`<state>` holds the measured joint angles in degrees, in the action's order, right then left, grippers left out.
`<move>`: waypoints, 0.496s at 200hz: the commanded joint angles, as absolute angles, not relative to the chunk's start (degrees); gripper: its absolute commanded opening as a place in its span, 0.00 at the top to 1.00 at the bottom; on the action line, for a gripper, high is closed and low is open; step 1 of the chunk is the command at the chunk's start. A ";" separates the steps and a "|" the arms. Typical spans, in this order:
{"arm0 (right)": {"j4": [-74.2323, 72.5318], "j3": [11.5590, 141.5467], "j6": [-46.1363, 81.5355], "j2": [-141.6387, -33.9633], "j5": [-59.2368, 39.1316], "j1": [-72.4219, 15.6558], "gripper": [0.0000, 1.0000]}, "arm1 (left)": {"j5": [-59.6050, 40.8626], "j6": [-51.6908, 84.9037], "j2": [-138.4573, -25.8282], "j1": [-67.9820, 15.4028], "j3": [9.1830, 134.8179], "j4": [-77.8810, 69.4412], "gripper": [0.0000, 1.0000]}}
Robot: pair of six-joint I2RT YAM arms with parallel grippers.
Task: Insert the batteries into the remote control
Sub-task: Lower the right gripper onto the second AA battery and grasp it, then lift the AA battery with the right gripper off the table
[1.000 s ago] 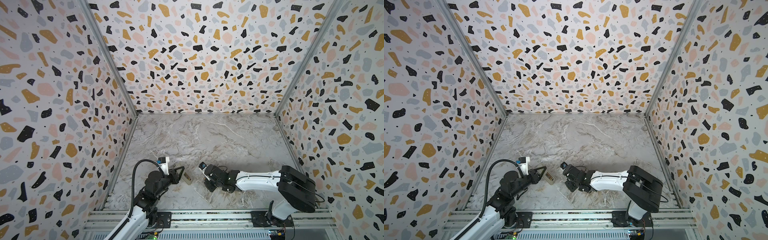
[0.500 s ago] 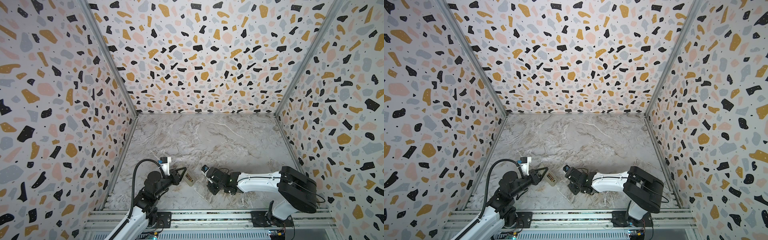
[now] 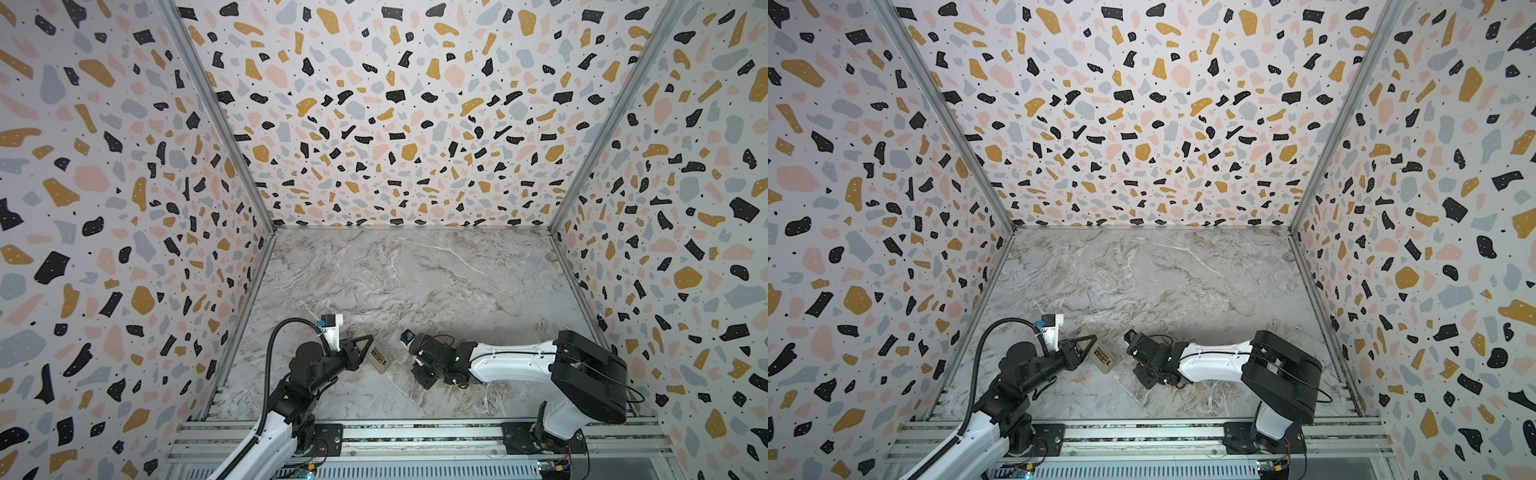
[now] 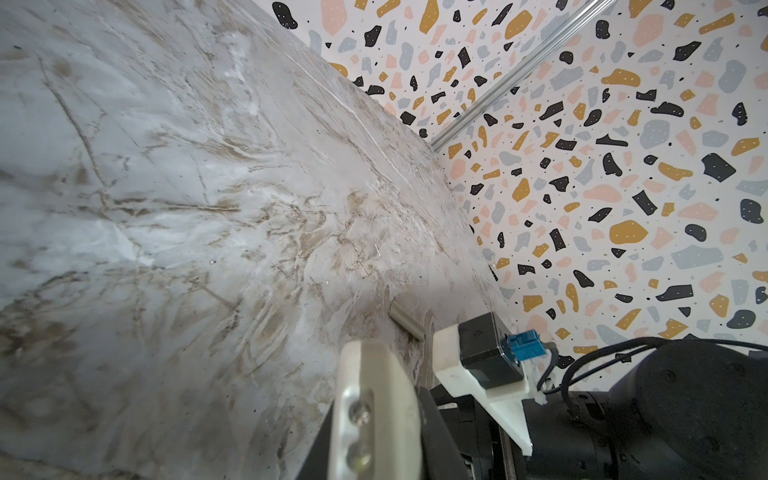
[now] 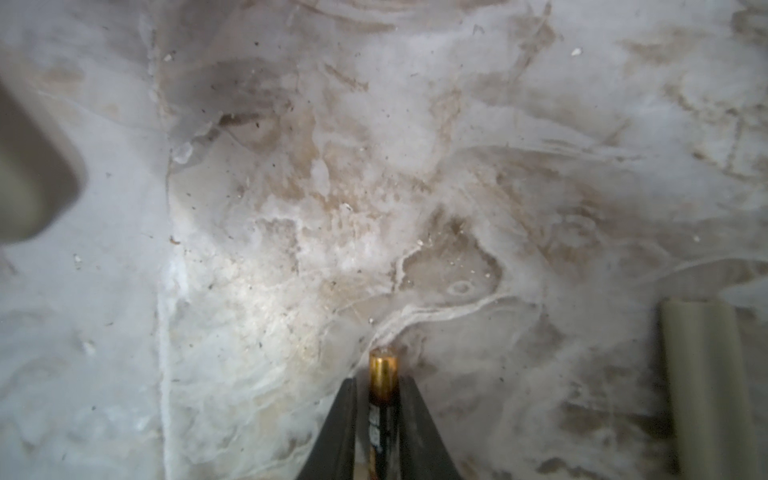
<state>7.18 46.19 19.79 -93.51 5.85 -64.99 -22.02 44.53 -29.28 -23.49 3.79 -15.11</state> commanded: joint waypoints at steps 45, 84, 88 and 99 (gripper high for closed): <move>13.62 49.44 16.01 -95.85 5.25 -63.36 0.77 | -21.97 42.76 -29.13 -23.91 4.92 -17.49 1.00; 15.28 50.72 13.83 -97.23 4.10 -62.50 0.80 | -21.62 42.61 -29.16 -23.94 4.58 -17.45 1.00; 15.46 50.87 13.69 -97.47 3.97 -62.43 0.80 | -21.59 42.55 -29.17 -23.96 4.63 -17.41 1.00; 15.94 51.31 13.37 -97.98 3.55 -62.25 0.82 | -21.59 42.58 -29.31 -24.07 4.63 -17.42 1.00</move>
<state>11.00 50.22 15.33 -96.01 4.10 -62.89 -21.85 43.66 -29.34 -23.77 3.79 -15.05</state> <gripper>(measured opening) 0.193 0.231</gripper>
